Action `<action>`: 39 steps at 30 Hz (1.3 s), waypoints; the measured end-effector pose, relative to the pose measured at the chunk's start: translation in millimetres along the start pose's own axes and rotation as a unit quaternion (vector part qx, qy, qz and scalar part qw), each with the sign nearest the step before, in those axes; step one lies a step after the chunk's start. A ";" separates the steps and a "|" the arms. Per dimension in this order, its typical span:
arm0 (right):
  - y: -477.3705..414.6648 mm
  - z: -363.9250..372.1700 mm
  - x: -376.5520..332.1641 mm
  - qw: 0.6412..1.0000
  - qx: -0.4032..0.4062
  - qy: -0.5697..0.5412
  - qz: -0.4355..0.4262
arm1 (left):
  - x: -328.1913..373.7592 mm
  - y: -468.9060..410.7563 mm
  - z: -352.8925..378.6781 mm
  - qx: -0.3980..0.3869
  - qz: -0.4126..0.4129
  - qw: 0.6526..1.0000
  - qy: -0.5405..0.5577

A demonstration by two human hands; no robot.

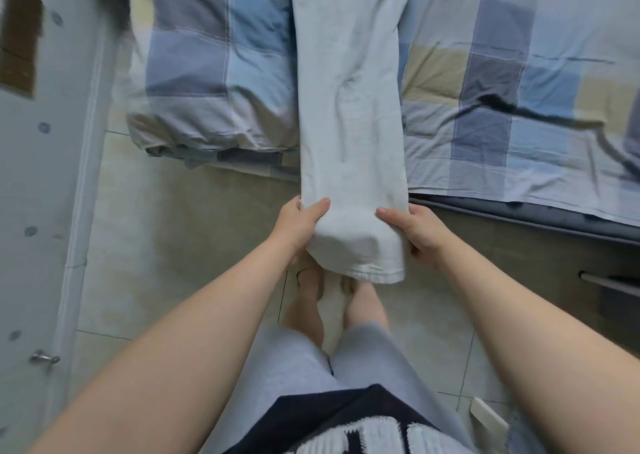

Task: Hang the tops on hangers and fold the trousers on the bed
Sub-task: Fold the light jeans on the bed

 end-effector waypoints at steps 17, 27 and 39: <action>2.2 29.6 22.3 0.991 0.048 -0.125 0.005 | -7.4 -4.0 4.2 0.007 -0.093 0.930 0.354; 18.6 15.1 45.1 0.975 0.013 -0.201 0.088 | -85.9 39.2 15.1 0.044 -0.094 0.994 0.039; 45.7 5.4 72.9 0.984 0.031 -0.169 0.048 | -110.2 70.1 1.6 0.070 0.017 0.997 0.026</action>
Point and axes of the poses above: each hand's wrist, its own y-axis away from the middle knuckle, its own z-axis out of the palm, x = y × z, the point moved 7 cm from there along -y, towards the middle knuckle, and after that the axes turned 3 degrees about -x, right-handed, at the moved point
